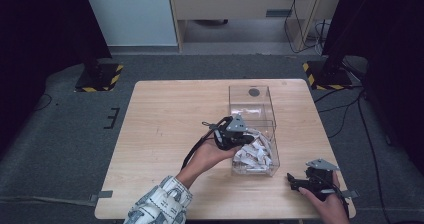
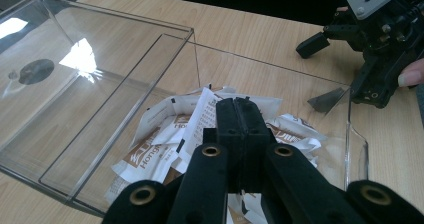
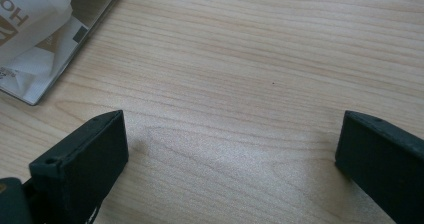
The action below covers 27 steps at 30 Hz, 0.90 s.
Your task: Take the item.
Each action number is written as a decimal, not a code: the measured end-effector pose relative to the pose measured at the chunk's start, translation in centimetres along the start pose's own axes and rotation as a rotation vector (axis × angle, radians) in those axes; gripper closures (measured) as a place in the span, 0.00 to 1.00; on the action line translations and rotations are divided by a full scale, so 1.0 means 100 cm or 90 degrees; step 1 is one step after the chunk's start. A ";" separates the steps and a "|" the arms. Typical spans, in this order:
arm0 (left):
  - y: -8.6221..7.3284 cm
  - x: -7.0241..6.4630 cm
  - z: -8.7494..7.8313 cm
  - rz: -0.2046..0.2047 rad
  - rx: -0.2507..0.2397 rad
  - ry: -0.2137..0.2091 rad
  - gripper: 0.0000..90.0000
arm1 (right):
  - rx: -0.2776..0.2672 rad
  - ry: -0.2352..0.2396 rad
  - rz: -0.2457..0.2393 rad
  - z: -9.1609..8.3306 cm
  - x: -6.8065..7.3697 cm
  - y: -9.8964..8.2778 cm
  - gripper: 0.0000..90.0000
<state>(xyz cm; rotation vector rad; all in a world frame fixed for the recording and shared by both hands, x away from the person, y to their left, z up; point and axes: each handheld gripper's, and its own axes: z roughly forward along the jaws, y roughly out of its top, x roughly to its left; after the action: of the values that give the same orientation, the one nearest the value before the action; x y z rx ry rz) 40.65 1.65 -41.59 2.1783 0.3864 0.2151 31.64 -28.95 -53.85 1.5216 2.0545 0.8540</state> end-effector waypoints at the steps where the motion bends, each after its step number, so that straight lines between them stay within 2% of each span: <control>1: 0.001 0.000 0.000 0.000 -0.003 0.000 0.99 | -0.001 0.000 0.000 0.000 0.000 0.000 0.01; 14: 0.014 -0.005 -0.009 0.012 -0.021 -0.007 1.00 | 0.000 0.000 0.000 0.000 0.000 0.000 0.01; 27: 0.016 0.000 -0.022 0.005 -0.035 -0.006 1.00 | 0.000 0.000 0.000 0.000 0.000 0.000 0.01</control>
<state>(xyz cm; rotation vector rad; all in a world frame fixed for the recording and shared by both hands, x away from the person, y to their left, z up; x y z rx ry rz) 40.31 2.46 -39.02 2.1267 0.3625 0.2171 31.64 -28.95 -53.85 1.5212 2.0544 0.8542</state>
